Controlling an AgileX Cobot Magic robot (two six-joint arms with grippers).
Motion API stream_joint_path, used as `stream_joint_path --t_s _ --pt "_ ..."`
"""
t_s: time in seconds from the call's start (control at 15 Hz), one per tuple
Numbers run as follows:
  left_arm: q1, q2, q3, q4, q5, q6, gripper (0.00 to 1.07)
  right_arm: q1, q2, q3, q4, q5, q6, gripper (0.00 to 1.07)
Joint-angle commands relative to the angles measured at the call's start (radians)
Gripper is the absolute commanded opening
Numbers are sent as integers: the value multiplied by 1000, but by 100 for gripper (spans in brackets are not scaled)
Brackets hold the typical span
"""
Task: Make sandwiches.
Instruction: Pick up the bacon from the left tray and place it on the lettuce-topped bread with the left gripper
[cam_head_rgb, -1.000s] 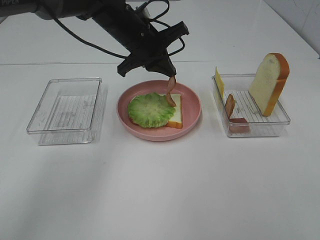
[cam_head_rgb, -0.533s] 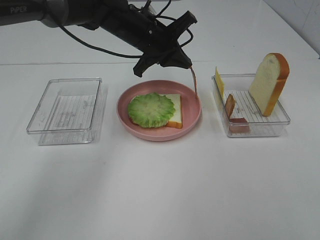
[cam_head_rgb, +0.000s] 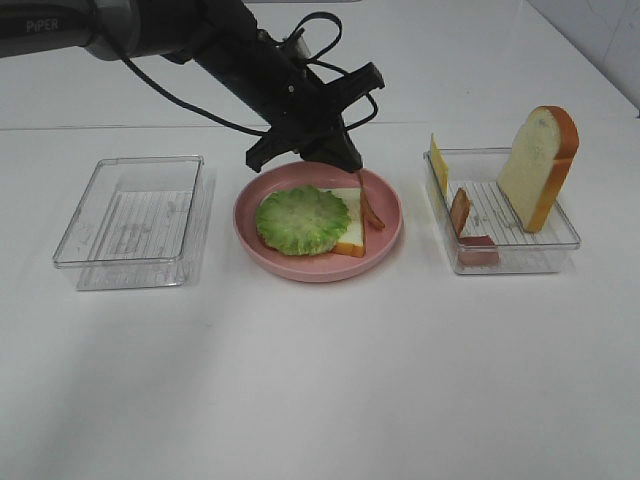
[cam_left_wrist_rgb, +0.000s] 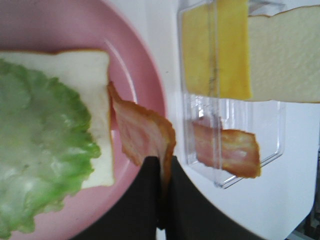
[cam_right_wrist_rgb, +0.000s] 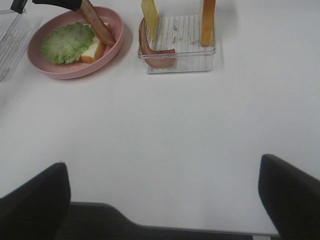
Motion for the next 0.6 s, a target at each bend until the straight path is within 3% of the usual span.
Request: stream_joint_path --t_s 0.07,0.27,0.33,0.6 --pt "20 -22 -7 86 69 -34 0 -7 -25 4 3 3 9 98" --pt "21 -48 -8 200 105 -68 0 -7 -25 4 3 3 9 98" --pt "21 -50 -8 304 153 -92 0 -7 -25 4 3 3 9 98" --pt "21 -37 -8 355 198 -86 0 -7 -25 4 3 3 9 98"
